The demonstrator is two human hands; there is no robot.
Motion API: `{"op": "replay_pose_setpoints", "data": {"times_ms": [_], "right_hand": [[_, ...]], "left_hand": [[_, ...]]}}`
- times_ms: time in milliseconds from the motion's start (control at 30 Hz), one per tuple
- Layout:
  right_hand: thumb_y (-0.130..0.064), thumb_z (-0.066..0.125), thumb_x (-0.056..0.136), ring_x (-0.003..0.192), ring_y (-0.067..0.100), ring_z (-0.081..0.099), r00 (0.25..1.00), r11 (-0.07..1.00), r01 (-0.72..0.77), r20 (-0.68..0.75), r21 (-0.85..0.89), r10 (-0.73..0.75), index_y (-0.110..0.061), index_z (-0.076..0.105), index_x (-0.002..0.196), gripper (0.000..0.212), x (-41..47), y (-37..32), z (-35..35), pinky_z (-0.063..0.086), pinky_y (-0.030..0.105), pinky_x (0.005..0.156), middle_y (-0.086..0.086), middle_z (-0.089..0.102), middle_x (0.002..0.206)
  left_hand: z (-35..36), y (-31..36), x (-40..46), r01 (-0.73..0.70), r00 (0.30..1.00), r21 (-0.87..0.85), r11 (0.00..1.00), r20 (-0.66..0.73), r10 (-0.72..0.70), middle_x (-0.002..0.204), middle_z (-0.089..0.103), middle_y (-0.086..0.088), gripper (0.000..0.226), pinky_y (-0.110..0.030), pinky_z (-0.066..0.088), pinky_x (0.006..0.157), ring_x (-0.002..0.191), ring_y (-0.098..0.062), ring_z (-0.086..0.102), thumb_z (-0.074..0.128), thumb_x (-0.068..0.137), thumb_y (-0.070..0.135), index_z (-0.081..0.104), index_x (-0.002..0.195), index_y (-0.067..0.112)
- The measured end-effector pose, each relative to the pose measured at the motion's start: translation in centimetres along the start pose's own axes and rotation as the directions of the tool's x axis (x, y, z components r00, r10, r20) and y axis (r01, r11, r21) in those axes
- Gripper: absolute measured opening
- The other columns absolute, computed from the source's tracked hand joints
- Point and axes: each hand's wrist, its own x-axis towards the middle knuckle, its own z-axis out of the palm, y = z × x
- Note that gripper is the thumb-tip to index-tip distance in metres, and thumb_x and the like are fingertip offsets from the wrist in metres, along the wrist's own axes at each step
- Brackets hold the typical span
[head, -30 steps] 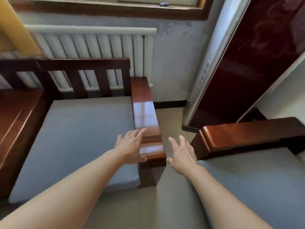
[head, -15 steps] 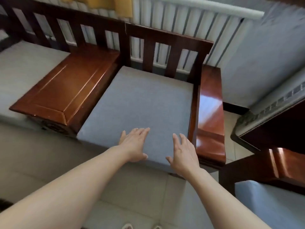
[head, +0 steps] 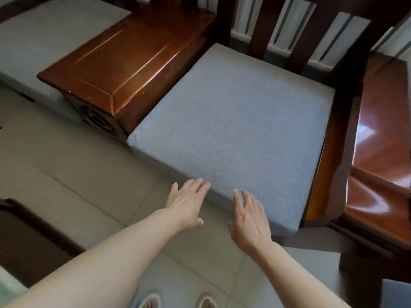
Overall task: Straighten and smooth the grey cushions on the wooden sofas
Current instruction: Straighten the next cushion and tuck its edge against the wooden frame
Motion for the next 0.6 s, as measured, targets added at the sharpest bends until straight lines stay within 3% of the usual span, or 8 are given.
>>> {"op": "replay_pose_setpoints", "data": {"times_ms": [233, 433, 533, 600], "right_hand": [[-0.016, 0.086, 0.038, 0.114, 0.036, 0.058, 0.987, 0.987, 0.022, -0.157, -0.158, -0.047, -0.002, 0.06, 0.123, 0.09, 6.2, -0.1, 9.9, 0.047, 0.046, 0.095, 0.024, 0.058, 0.124], [-0.011, 0.075, 0.053, 0.125, 0.041, 0.047, 0.958, 0.957, -0.1, -0.286, -0.274, 0.019, 0.0, 0.05, 0.133, 0.085, 10.4, 1.6, 14.4, 0.041, 0.054, 0.098, 0.028, 0.047, 0.135], [-0.012, 0.056, 0.069, 0.116, 0.043, 0.053, 0.949, 0.918, -0.152, -0.313, -0.367, 0.032, 0.004, 0.051, 0.128, 0.062, 11.7, 2.0, 15.4, 0.047, 0.053, 0.09, 0.03, 0.053, 0.125], [-0.012, 0.05, 0.075, 0.107, 0.042, 0.056, 0.937, 0.895, -0.186, -0.346, -0.405, 0.038, 0.005, 0.047, 0.121, 0.049, 12.3, 1.9, 15.6, 0.049, 0.047, 0.086, 0.028, 0.057, 0.114]], "left_hand": [[8.4, -3.0, 9.4, -0.075, 0.975, 0.128, 0.989, -0.198, 0.1, 0.16, -0.004, -0.001, 0.09, -0.05, -0.001, 0.115, 0.147, -0.019, -0.004, 0.063, 0.088, 0.033, 0.0, 0.151, 0.031], [12.3, -5.1, 15.0, -0.171, 0.895, 0.314, 0.934, -0.346, 0.28, 0.16, -0.007, 0.001, 0.093, -0.051, -0.002, 0.114, 0.147, -0.018, -0.004, 0.061, 0.088, 0.035, -0.005, 0.152, 0.022], [13.0, -5.6, 16.9, -0.197, 0.806, 0.359, 0.912, -0.47, 0.359, 0.156, 0.018, -0.001, 0.088, -0.051, 0.018, 0.111, 0.141, -0.022, 0.021, 0.07, 0.081, 0.033, 0.018, 0.15, 0.018], [13.5, -6.1, 18.1, -0.251, 0.708, 0.344, 0.905, -0.573, 0.414, 0.137, 0.046, -0.006, 0.078, -0.047, 0.04, 0.093, 0.122, -0.025, 0.04, 0.079, 0.067, 0.02, 0.041, 0.135, 0.014]]}}
